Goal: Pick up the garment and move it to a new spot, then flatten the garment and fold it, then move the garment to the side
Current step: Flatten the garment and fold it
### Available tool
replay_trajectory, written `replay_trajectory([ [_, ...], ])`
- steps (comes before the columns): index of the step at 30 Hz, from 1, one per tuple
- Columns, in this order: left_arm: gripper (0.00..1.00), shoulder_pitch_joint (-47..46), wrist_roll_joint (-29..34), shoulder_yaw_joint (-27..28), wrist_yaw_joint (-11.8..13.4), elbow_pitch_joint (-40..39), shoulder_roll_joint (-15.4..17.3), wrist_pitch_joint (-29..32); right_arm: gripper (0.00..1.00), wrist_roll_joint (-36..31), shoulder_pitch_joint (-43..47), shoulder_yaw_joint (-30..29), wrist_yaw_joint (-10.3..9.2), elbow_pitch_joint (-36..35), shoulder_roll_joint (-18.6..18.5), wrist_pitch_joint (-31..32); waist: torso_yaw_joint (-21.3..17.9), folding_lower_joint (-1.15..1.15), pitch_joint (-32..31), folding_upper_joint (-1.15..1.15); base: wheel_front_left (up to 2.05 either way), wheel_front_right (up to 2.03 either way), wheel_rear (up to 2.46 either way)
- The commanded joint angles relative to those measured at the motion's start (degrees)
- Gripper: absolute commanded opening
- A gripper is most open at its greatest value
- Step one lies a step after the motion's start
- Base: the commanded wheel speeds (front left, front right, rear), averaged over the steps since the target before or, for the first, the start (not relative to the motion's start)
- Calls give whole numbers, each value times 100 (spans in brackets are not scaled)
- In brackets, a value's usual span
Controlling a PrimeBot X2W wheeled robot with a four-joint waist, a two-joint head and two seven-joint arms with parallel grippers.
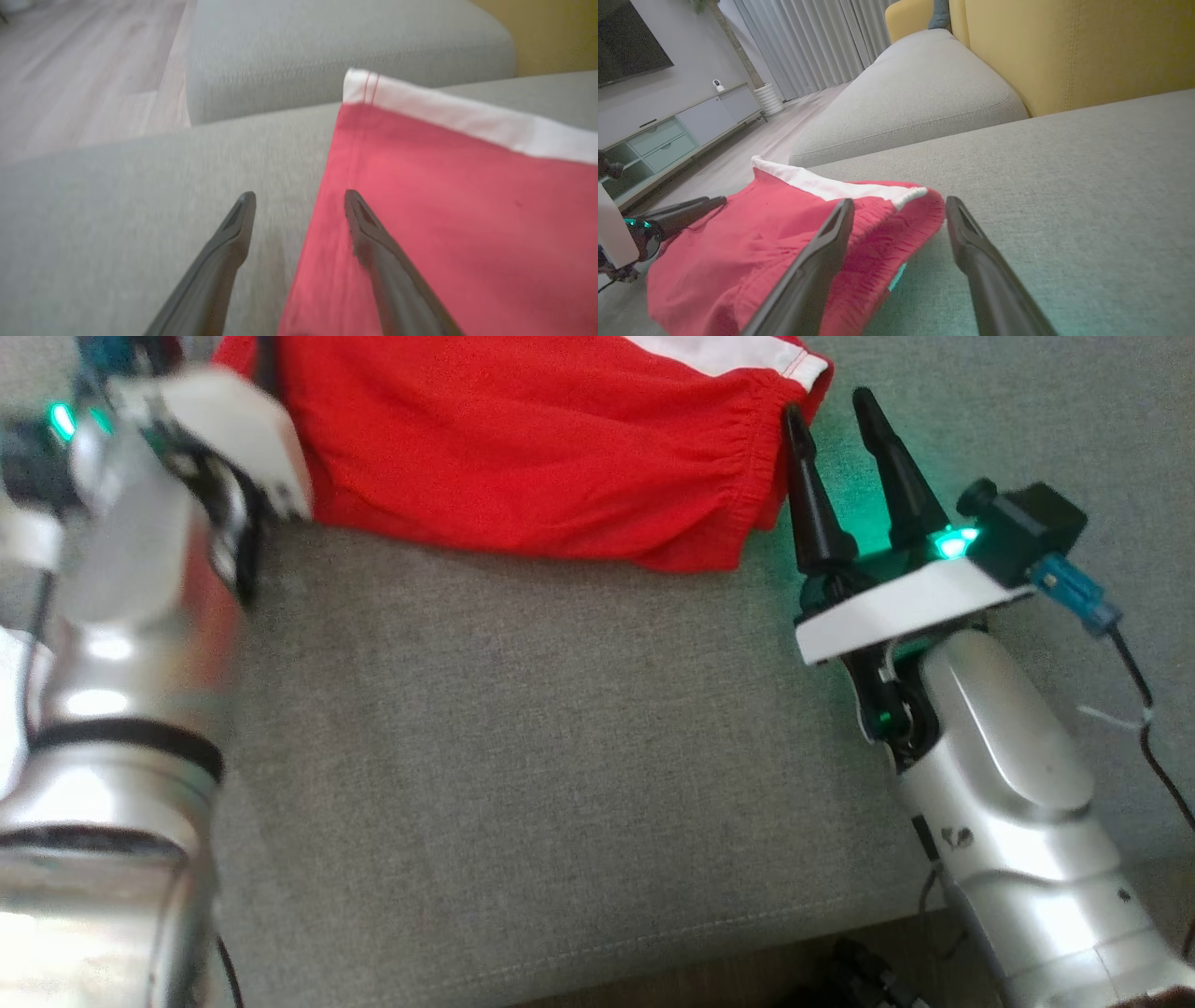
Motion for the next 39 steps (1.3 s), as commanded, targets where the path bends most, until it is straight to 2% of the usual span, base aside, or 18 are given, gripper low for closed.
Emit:
replay_trajectory([
  [1, 100, 117, -93, 143, 33, -25, 96, -71, 100, -136, 173, -21, 37, -249, 107, -34, 20, 0, -60, 0, 0, 0, 0],
  [5, 100, 393, -262, 234, 82, 234, -5, -52, 100, -271, 385, -221, 37, -400, 109, -34, -7, 0, -111, 0, 0, 0, 0],
  [13, 100, 672, -421, 298, 174, 477, -7, 108, 100, -387, 554, -473, 37, -549, 110, -34, -74, 0, -182, 0, 0, 0, 0],
  [14, 77, 713, -431, 295, 190, 499, -4, 144, 100, -406, 569, -493, 37, -563, 110, -34, -77, 0, -198, 0, 0, 0, 0],
  [15, 25, 750, -452, 299, 190, 516, -8, 175, 100, -402, 584, -520, 37, -575, 110, -35, -77, 0, -212, 0, 0, 0, 0],
  [16, 0, 789, -465, 295, 182, 529, -16, 186, 100, -402, 594, -543, 37, -578, 110, -35, -71, 0, -232, 0, 0, 0, 0],
  [22, 0, 1077, -656, 388, 130, 534, -94, 33, 100, -472, 697, -645, 37, -497, 110, -35, 41, 0, -501, 0, 0, 0, 0],
  [29, 0, 1735, -906, 531, 120, 253, -281, -109, 100, -527, 998, -563, 37, -251, 110, -35, 375, 0, -1049, 0, 0, 0, 0],
  [36, 0, 2704, -1023, 527, 240, -763, -425, -118, 100, -446, 1220, -485, 37, -17, 110, -35, 780, 0, -1353, 0, 0, 0, 0],
  [37, 34, 2802, -1015, 503, 281, -926, -432, -118, 100, -431, 1215, -487, 37, -2, 110, -35, 826, 0, -1353, 0, 0, 0, 0],
  [38, 96, 2893, -999, 473, 326, -1105, -437, -118, 100, -402, 1199, -477, 37, 17, 110, -35, 870, 0, -1350, 0, 0, 0, 0],
  [39, 100, 2985, -982, 438, 365, -1280, -440, -118, 100, -376, 1167, -458, 37, 29, 110, -35, 914, 0, -1345, 0, 0, 0, 0],
])
